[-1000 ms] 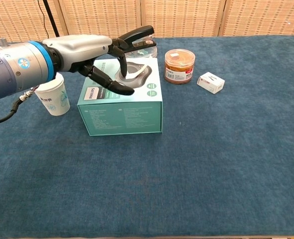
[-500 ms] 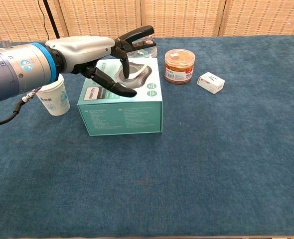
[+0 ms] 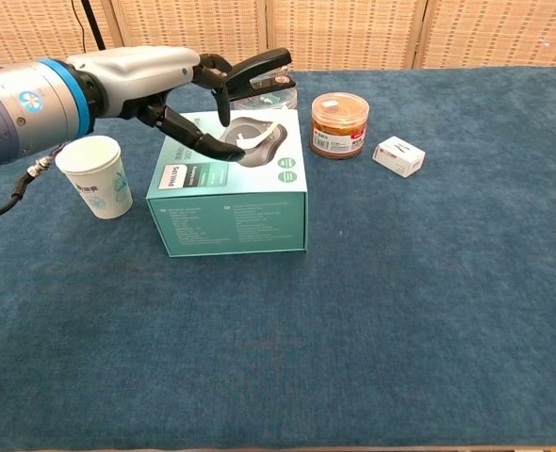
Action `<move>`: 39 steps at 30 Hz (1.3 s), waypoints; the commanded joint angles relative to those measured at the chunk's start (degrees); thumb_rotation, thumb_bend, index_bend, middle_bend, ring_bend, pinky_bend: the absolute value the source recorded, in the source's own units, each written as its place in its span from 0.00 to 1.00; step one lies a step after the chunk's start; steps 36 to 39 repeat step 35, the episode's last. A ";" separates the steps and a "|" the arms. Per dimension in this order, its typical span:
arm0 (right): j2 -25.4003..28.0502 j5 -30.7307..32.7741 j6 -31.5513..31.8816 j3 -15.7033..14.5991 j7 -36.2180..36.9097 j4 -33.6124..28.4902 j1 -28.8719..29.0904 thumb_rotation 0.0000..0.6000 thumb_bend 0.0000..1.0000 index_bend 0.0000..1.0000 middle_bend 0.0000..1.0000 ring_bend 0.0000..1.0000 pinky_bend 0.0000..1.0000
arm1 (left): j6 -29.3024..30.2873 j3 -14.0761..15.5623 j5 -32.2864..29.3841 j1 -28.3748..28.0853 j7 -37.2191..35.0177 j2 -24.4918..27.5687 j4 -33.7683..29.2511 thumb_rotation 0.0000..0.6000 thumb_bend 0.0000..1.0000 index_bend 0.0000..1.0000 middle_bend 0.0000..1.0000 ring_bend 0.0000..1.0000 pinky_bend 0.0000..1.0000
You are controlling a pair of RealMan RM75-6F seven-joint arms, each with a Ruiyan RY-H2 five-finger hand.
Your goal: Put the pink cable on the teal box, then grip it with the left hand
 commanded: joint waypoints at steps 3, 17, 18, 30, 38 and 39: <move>0.08 -0.10 0.12 -0.01 0.04 -0.11 -0.06 1.00 0.00 0.15 0.00 0.00 0.00 | 0.82 -0.15 2.02 1.31 -2.02 2.57 -1.87 0.38 0.00 0.38 0.00 0.00 0.00; 0.74 -1.78 1.20 -0.65 -2.23 -1.36 -0.35 1.00 0.00 0.02 0.00 0.00 0.00 | 11.61 7.40 18.77 14.95 -14.98 16.98 -6.08 0.97 0.00 0.00 0.00 0.00 0.00; 0.70 -1.96 1.44 -0.69 -2.44 -1.42 -0.40 1.00 0.00 0.01 0.00 0.00 0.00 | 12.19 7.81 19.68 15.75 -16.15 17.54 -5.81 1.00 0.00 0.00 0.00 0.00 0.00; 0.34 -4.46 3.98 -1.91 -5.65 -1.96 -1.39 1.00 0.00 0.00 0.00 0.00 0.00 | 21.95 13.87 27.48 29.49 -34.53 21.59 2.47 1.00 0.00 0.00 0.00 0.00 0.00; 0.27 -4.18 5.29 -1.70 -9.37 -2.20 -1.78 1.00 0.00 0.00 0.00 0.00 0.00 | 25.91 15.27 29.09 34.42 -37.67 19.49 6.43 1.00 0.00 0.00 0.00 0.00 0.00; 0.27 -4.18 5.29 -1.70 -9.37 -2.20 -1.78 1.00 0.00 0.00 0.00 0.00 0.00 | 25.91 15.27 29.09 34.42 -37.67 19.49 6.43 1.00 0.00 0.00 0.00 0.00 0.00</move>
